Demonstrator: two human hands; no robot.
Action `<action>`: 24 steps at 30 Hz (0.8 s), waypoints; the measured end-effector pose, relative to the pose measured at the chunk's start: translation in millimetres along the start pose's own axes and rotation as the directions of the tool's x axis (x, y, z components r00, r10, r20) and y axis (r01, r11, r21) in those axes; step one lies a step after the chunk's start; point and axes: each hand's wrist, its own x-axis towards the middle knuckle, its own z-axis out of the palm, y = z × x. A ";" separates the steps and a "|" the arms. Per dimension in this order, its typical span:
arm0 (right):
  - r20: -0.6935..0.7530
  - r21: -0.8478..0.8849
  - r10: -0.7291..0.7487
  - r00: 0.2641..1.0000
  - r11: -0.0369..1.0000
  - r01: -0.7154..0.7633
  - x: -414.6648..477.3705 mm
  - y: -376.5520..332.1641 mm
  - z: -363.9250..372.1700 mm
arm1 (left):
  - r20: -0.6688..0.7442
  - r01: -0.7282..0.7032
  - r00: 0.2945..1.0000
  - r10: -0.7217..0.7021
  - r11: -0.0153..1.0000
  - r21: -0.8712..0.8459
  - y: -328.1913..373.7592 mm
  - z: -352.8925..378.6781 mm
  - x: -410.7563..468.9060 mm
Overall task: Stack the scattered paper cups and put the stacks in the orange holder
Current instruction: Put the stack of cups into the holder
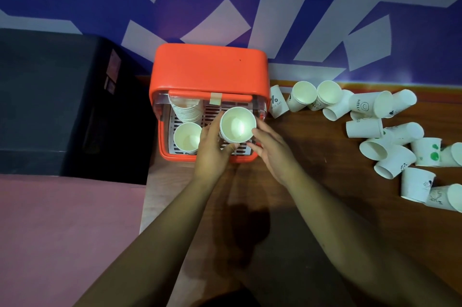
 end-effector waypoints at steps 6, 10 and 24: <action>0.019 -0.201 -0.027 0.999 0.979 0.031 2.8 6.9 -5.7 | -0.017 0.014 1.000 -0.013 0.999 0.037 -5.2 5.8 -4.6; -0.033 -0.386 -0.066 0.997 0.921 0.048 7.9 10.2 -1.0 | -0.046 0.017 0.999 -0.017 1.000 0.019 -5.1 9.4 -5.5; -0.027 -0.418 -0.075 0.997 0.906 0.057 15.5 21.8 -2.4 | -0.075 0.066 0.995 -0.061 0.995 0.072 -10.1 16.5 -17.1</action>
